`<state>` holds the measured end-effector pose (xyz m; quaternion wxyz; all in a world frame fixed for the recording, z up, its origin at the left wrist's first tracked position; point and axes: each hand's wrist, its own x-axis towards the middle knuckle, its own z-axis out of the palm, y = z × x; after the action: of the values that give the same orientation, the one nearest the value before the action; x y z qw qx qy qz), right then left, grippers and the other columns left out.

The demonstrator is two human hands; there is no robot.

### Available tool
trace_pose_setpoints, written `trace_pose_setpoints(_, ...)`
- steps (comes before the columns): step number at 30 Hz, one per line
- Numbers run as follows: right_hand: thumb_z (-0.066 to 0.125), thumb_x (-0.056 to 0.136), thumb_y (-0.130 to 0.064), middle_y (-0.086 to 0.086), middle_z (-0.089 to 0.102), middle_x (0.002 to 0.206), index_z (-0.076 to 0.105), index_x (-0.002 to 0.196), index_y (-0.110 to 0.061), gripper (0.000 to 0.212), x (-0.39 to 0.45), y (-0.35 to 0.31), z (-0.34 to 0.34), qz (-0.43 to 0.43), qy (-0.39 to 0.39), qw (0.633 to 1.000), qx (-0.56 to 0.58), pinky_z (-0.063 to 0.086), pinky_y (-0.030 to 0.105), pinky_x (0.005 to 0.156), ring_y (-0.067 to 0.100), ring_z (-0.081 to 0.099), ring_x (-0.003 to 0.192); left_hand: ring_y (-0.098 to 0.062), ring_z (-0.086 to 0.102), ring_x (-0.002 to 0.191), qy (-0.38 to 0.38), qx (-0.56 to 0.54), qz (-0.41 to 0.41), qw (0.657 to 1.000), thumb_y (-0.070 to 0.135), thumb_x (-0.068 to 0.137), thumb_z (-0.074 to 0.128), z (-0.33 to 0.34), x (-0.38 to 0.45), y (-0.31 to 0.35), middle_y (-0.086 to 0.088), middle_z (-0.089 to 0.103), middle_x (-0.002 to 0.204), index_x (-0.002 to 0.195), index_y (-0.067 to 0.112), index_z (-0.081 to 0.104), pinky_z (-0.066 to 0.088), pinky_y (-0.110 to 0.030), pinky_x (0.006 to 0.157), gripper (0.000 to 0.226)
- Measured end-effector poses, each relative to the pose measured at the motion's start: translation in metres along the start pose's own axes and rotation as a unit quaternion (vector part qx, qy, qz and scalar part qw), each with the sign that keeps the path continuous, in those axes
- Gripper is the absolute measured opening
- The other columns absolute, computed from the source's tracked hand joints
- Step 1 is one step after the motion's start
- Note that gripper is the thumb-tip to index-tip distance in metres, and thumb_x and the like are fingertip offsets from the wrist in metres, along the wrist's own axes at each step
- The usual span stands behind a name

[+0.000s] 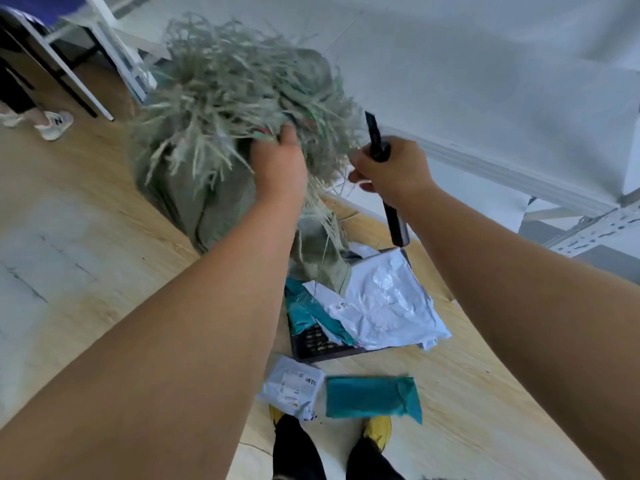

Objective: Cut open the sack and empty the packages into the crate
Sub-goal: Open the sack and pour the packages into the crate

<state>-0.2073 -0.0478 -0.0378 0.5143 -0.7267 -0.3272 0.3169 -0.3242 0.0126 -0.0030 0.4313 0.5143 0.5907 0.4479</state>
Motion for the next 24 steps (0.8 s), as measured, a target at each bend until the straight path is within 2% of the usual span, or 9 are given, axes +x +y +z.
trace_pose_setpoints(2,0.067,0.086,-0.019,-0.003,0.071,0.065,0.063,0.077,-0.019,0.010,-0.002,0.004,0.000,0.008,0.009,1.000,0.004,0.060,0.044,0.078,0.023,0.074,0.077,-0.023,0.049,0.125,-0.009,0.013,-0.005,1.000,0.027,0.102,0.043,0.002,0.001,0.005,-0.013,0.050,0.139,0.135,-0.001,0.045,0.031,-0.015,0.077,0.044)
trace_pose_setpoints(5,0.067,0.087,-0.015,0.003,0.069,0.072,0.060,0.080,-0.017,0.010,-0.006,0.004,0.003,0.016,0.005,0.999,0.047,0.061,0.039,0.074,0.019,0.072,0.074,-0.027,0.028,0.143,-0.030,0.064,-0.017,0.997,0.038,0.103,0.034,-0.002,0.001,0.006,-0.019,0.027,0.155,0.148,0.001,0.025,0.019,-0.027,0.111,0.059)
trace_pose_setpoints(7,0.068,0.087,-0.015,0.008,0.069,0.075,0.061,0.081,-0.016,0.009,-0.010,0.004,0.007,0.031,-0.015,0.998,0.061,0.062,0.036,0.072,0.022,0.071,0.074,-0.030,0.022,0.145,-0.060,0.076,-0.044,0.994,0.036,0.104,0.031,-0.008,0.000,0.004,-0.017,0.024,0.157,0.150,0.005,0.021,0.016,-0.036,0.117,0.056)
trace_pose_setpoints(10,0.069,0.087,-0.015,0.009,0.069,0.075,0.061,0.086,-0.015,0.008,-0.011,0.005,0.011,0.039,-0.024,0.995,0.087,0.061,0.035,0.067,0.023,0.070,0.071,-0.033,0.032,0.139,-0.010,0.090,-0.065,0.994,0.029,0.103,0.034,-0.011,0.002,0.006,-0.017,0.032,0.152,0.148,0.010,0.029,0.026,-0.036,0.110,0.049)
trace_pose_setpoints(13,0.070,0.086,-0.008,0.011,0.069,0.080,0.061,0.093,-0.009,0.011,-0.014,0.010,0.021,0.065,-0.055,0.992,0.093,0.061,0.034,0.064,0.022,0.070,0.069,-0.028,0.049,0.123,0.013,0.011,-0.070,0.997,0.035,0.099,0.046,-0.015,0.005,0.008,-0.014,0.051,0.136,0.136,0.005,0.043,0.036,-0.027,0.090,0.048)
trace_pose_setpoints(15,0.074,0.082,-0.007,0.011,0.069,0.085,0.062,0.098,-0.008,0.020,-0.016,0.018,0.029,0.094,-0.054,0.990,0.093,0.060,0.033,0.062,0.019,0.071,0.072,-0.027,0.050,0.110,0.001,-0.018,-0.107,0.994,0.037,0.099,0.047,-0.019,0.004,0.005,-0.012,0.054,0.124,0.133,0.005,0.044,0.037,-0.029,0.086,0.047)
trace_pose_setpoints(18,0.081,0.076,-0.012,0.013,0.069,0.084,0.063,0.090,-0.009,0.023,-0.019,0.031,0.039,0.129,-0.033,0.986,0.102,0.058,0.032,0.062,0.022,0.069,0.071,-0.024,0.048,0.094,0.006,-0.047,-0.135,0.990,0.038,0.098,0.048,-0.026,0.005,-0.001,-0.007,0.052,0.107,0.126,0.006,0.046,0.037,-0.030,0.080,0.042)
trace_pose_setpoints(21,0.081,0.075,-0.011,0.011,0.065,0.072,0.059,0.078,-0.011,0.022,-0.019,0.032,0.051,0.137,-0.036,0.986,0.089,0.050,0.026,0.053,0.023,0.060,0.058,-0.033,0.056,0.109,0.007,-0.066,-0.158,0.985,0.036,0.098,0.048,-0.030,0.007,-0.004,-0.014,0.060,0.120,0.127,0.005,0.047,0.044,-0.038,0.088,0.043)
trace_pose_setpoints(24,0.073,0.080,-0.008,0.006,0.058,0.068,0.053,0.073,-0.016,0.023,-0.016,0.023,0.062,0.133,-0.025,0.989,0.060,0.046,0.027,0.052,0.019,0.052,0.050,-0.033,0.053,0.121,-0.002,-0.081,-0.170,0.982,0.035,0.097,0.050,-0.036,0.011,-0.006,-0.016,0.056,0.133,0.132,0.006,0.047,0.043,-0.039,0.095,0.045)
